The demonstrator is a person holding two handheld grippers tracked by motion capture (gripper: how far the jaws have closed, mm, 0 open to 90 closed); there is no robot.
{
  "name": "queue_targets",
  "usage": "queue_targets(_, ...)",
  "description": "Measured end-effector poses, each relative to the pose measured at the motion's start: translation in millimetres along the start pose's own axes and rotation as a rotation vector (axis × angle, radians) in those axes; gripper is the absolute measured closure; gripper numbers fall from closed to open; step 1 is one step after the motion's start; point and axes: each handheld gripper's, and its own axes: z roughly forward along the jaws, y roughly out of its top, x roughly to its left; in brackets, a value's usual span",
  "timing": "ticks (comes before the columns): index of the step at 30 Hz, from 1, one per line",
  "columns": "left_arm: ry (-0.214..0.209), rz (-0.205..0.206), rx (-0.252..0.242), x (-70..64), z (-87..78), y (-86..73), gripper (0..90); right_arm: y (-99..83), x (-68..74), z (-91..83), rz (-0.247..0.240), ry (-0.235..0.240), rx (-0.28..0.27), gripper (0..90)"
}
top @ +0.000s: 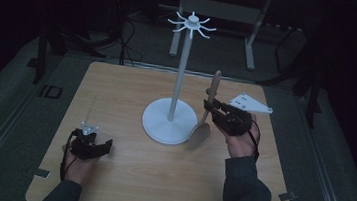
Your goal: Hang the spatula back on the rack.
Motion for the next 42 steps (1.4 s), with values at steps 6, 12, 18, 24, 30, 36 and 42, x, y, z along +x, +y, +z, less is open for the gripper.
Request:
queue_targets(6, 0.0, 0.001, 0.0, 0.1, 0.0, 0.0, 31.4, 4.1, 1.5, 0.4, -0.001, 0.005, -0.005, 75.6)
queue_targets(12, 0.001, -0.002, -0.002, 0.1, -0.1, 0.0, 31.4, 8.5, 1.9, -0.4, -0.005, 0.004, -0.013, 75.6)
queue_targets(18, 0.001, 0.002, 0.001, 0.5, -0.3, 0.1, 31.3, 13.2, 2.0, -0.2, 0.0, 0.007, -0.023, 75.6)
queue_targets(24, 0.001, 0.002, -0.002, 0.3, -0.2, 0.0, 31.3, 18.6, 2.6, 0.2, -0.006, 0.011, -0.021, 75.6)
queue_targets(30, 0.0, 0.002, -0.001, 0.3, -0.2, 0.0, 31.2, 24.5, 2.5, 1.1, -0.017, 0.014, -0.01, 75.6)
queue_targets(36, 0.001, 0.002, -0.001, 0.3, -0.1, 0.0, 31.2, 29.9, 2.0, 1.3, -0.016, 0.019, -0.009, 75.6)
queue_targets(42, 0.003, -0.001, -0.004, 0.7, -0.3, 0.0, 31.3, 35.7, 0.3, 3.5, -0.008, 0.028, -0.012, 75.6)
